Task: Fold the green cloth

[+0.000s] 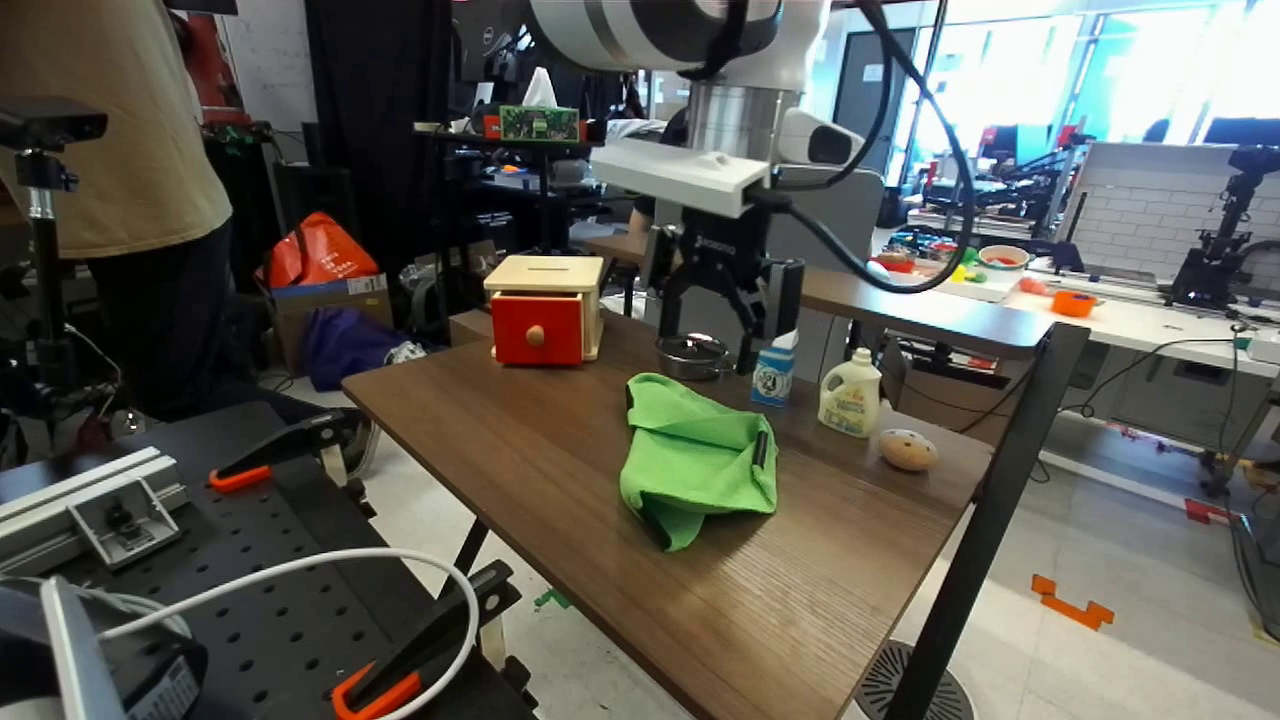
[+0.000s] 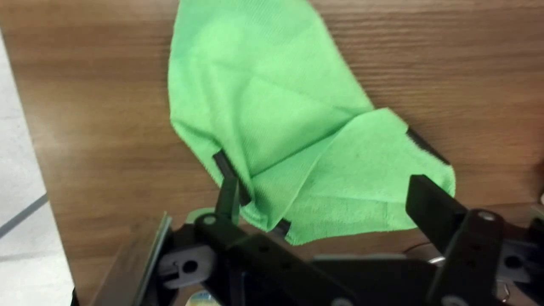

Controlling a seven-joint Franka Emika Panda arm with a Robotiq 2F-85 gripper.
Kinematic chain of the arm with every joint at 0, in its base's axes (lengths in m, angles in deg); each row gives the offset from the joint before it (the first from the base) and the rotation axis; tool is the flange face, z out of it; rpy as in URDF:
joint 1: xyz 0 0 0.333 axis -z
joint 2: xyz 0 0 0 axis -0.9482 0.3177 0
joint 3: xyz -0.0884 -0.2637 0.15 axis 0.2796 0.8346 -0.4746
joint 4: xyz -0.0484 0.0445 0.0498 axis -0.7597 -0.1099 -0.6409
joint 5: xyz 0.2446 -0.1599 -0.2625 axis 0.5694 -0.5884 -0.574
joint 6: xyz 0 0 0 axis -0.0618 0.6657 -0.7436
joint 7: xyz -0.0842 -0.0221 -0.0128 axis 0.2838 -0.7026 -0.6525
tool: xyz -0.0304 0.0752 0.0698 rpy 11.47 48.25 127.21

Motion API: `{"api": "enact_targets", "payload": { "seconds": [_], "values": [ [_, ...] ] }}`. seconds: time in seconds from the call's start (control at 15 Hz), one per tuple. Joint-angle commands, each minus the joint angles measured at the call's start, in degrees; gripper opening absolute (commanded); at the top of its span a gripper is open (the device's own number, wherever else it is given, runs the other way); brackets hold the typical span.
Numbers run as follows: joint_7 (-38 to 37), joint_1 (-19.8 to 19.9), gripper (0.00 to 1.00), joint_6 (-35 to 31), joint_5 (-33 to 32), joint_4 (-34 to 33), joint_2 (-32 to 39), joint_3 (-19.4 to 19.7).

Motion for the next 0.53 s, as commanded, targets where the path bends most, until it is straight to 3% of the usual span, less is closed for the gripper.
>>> {"api": "enact_targets", "payload": {
  "seconds": [0.0, 0.27, 0.47],
  "values": [
    [-2.81, -1.1, 1.0, -0.12, 6.29, 10.14, -5.79, -0.4],
    [-3.63, -1.76, 1.0, -1.87, 10.95, 17.74, -8.11, -0.07],
    [-3.83, -1.97, 1.0, -3.51, 10.17, 22.16, -10.45, 1.51]
  ]
}}
